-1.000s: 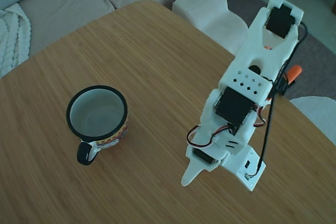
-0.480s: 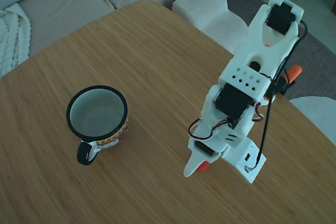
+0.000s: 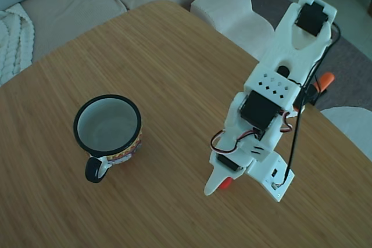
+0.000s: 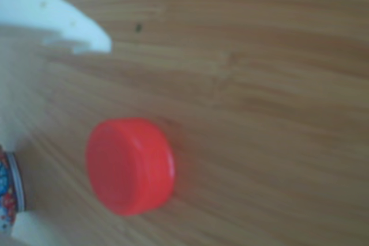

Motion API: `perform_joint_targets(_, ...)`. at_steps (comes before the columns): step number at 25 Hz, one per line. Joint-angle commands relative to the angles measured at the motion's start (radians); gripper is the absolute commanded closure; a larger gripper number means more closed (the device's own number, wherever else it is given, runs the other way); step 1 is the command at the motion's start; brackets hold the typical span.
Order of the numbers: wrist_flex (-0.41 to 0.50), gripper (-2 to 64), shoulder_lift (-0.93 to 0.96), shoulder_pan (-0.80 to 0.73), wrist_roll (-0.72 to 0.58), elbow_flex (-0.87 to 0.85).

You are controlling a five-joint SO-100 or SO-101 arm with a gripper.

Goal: Grasp a red cap and put it in the cup.

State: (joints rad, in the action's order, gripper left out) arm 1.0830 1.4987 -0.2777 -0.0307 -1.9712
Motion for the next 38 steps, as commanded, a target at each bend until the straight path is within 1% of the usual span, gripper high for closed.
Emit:
perform_joint_targets(1, -0.005, 13.2, 0.043, -0.008, 0.002, -0.009)
perform_joint_targets(4, -0.032, 13.2, 0.058, -0.008, 0.003, -0.044)
perform_joint_targets(38, -0.046, 13.2, 0.029, -0.003, 0.006, -0.032)
